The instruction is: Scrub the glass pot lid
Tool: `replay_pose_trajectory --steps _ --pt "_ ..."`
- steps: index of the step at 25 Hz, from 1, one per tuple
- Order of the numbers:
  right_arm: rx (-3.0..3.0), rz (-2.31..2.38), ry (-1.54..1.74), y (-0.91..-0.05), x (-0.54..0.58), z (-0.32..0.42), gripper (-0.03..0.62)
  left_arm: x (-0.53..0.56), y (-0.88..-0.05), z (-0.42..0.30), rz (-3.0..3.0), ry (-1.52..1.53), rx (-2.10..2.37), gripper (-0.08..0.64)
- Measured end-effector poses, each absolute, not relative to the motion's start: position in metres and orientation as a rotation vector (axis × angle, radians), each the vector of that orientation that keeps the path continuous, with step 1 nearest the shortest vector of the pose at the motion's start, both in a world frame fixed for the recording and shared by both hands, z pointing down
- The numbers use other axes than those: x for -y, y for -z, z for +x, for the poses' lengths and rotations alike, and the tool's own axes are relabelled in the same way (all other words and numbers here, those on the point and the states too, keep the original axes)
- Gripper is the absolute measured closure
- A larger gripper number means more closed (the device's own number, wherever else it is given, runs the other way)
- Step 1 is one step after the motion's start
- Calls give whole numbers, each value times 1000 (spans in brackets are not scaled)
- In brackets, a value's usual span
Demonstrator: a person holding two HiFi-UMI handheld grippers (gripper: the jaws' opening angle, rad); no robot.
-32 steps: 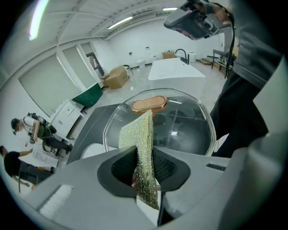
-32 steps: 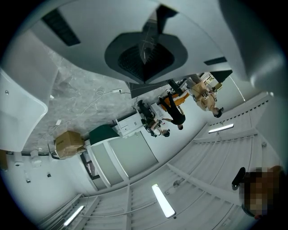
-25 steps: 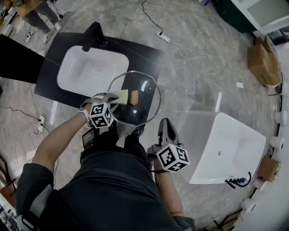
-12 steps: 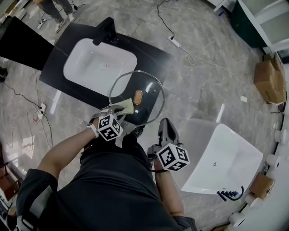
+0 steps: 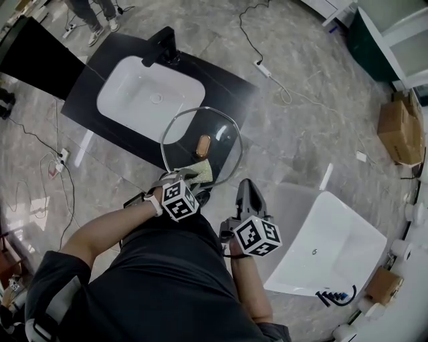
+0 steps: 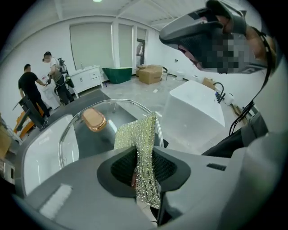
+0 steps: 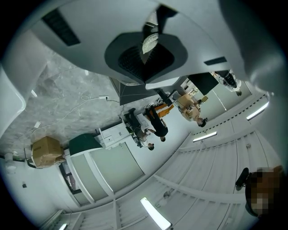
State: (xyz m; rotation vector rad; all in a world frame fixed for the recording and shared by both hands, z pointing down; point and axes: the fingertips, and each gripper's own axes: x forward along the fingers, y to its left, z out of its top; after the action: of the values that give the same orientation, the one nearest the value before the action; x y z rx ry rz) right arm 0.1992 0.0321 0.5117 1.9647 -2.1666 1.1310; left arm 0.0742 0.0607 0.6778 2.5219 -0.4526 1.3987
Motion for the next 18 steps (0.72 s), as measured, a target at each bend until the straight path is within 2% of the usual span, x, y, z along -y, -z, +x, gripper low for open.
replay_pose_trajectory --steps 11,18 --pt "2099 2086 -1137 -507 -59 228 585 -84 -647 107 2694 -1344 152 488" --pt "2107 2075 -1112 -501 -50 211 586 -45 -573 42 2904 -1240 218 488"
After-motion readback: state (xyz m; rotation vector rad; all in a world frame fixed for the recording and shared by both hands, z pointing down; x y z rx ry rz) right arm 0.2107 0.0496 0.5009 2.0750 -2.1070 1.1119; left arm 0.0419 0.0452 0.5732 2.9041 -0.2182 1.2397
